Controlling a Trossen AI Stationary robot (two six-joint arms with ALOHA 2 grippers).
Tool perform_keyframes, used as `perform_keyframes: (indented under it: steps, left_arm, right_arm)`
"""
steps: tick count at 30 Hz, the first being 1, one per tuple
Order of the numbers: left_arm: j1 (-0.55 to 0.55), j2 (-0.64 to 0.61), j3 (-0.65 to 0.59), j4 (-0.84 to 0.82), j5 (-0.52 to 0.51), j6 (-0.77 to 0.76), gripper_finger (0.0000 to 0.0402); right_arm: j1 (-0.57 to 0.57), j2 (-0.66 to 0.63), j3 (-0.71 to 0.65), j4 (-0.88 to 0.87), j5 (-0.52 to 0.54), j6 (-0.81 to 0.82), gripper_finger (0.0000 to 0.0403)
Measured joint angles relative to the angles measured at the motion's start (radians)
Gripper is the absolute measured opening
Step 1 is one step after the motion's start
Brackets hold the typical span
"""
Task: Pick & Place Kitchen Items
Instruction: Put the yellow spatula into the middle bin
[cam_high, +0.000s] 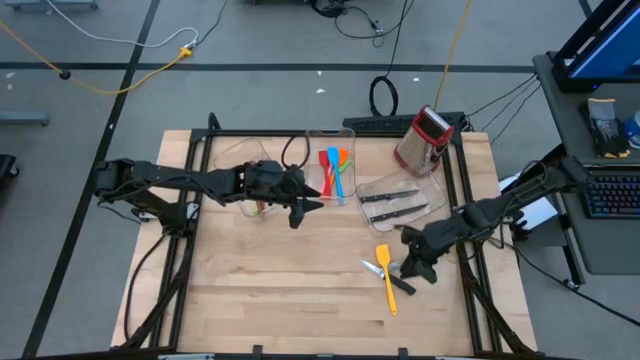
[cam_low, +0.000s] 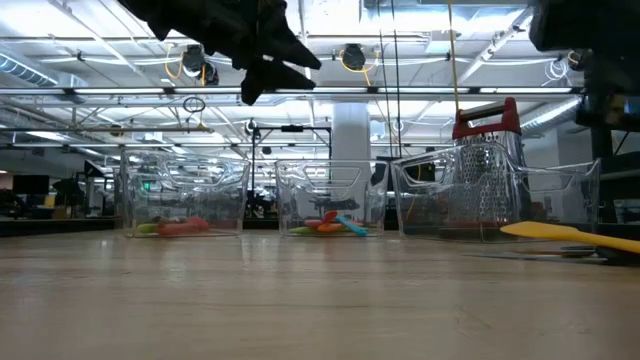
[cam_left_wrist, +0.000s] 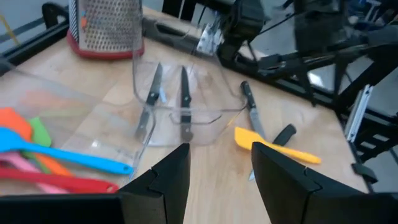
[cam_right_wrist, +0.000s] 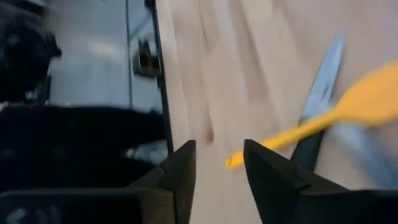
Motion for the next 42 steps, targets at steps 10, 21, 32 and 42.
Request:
perform_keyframes:
  steps: [10, 21, 32, 42]
  left_arm:
    - [0.028, 0.000, 0.000, -0.050, 0.000, 0.063, 0.0175]
    - [0.028, 0.000, 0.000, -0.061, 0.000, 0.102, 0.0175]
    - [0.028, 0.000, 0.000, -0.061, 0.000, 0.109, 0.0175]
    - [0.028, 0.000, 0.000, -0.061, 0.000, 0.156, 0.0175]
  right_arm:
    - [0.052, 0.157, 0.000, -0.009, -0.103, 0.302, 0.0144]
    - [0.044, 0.171, 0.000, -0.008, -0.096, 0.365, 0.0142]
    - [0.041, 0.171, 0.000, 0.000, 0.069, 0.466, 0.0143]
    - [0.074, 0.183, 0.013, -0.009, 0.170, 0.596, 0.0144]
